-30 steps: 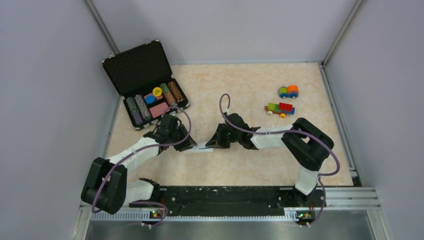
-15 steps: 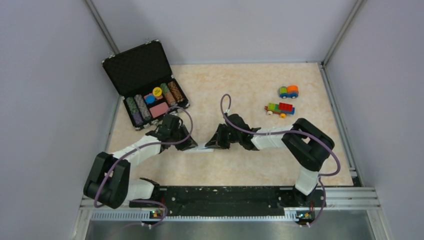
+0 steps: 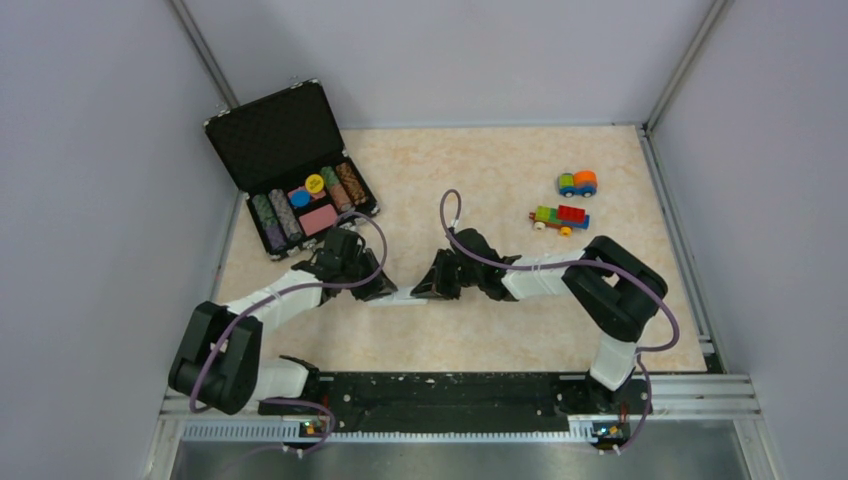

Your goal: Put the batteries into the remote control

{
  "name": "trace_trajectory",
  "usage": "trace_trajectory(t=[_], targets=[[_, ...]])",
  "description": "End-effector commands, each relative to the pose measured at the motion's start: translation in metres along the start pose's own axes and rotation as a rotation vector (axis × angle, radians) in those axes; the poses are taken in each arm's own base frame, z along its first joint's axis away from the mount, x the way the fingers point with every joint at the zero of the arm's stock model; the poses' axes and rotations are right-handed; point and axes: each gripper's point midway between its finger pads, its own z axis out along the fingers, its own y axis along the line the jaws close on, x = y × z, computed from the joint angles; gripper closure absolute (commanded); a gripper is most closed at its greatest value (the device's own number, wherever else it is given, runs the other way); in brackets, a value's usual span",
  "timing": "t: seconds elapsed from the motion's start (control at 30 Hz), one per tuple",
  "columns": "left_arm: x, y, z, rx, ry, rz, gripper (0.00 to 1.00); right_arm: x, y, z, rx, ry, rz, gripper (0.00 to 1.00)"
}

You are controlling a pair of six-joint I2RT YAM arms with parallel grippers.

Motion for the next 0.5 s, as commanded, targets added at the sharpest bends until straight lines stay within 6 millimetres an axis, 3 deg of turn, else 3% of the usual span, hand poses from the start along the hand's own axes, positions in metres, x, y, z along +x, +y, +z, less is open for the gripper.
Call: trace_trajectory(t=[0.0,0.47], targets=[[0.008,0.012,0.005,-0.036,0.038,0.013,0.71,0.011,-0.017,0.005,0.061,0.041,-0.024,1.0],[0.018,0.024,0.009,-0.089,0.107,0.028,0.68,0.011,-0.028,0.012,0.132,0.072,-0.029,1.0]])
